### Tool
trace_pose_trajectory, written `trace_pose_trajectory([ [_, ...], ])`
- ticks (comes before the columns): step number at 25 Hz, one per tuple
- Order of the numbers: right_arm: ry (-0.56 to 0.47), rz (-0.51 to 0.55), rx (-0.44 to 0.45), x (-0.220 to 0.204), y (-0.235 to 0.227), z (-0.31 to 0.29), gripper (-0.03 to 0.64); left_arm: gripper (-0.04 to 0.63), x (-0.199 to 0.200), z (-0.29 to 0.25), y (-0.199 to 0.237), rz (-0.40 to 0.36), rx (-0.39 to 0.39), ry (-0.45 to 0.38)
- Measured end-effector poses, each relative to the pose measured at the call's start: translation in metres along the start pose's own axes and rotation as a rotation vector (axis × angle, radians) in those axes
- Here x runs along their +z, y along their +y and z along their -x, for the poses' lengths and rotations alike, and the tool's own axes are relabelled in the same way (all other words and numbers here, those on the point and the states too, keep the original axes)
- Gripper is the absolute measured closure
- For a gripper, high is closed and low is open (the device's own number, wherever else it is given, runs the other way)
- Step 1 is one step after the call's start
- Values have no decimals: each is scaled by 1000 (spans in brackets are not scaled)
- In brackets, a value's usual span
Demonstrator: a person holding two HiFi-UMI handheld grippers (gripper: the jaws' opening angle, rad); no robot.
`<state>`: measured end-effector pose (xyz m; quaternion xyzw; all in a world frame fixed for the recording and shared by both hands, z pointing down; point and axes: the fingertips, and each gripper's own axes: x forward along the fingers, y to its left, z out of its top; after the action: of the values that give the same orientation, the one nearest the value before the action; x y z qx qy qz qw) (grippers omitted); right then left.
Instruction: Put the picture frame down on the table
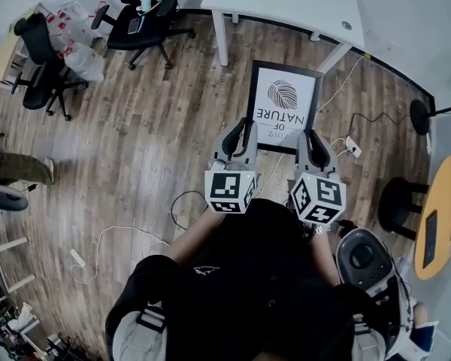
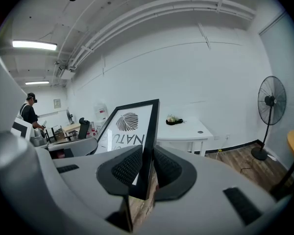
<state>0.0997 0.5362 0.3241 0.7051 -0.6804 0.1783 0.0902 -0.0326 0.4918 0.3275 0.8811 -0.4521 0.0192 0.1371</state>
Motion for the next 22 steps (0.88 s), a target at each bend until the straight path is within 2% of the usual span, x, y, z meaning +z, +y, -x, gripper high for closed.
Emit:
trace_pose_trajectory([
  [8,-11,-35,-38,20,16,-48,549,522,23,-38,40,-19,-41,-1],
  [22,15,-29,18,23,46,-93,549,522,27,-48,87,-14,18,8],
])
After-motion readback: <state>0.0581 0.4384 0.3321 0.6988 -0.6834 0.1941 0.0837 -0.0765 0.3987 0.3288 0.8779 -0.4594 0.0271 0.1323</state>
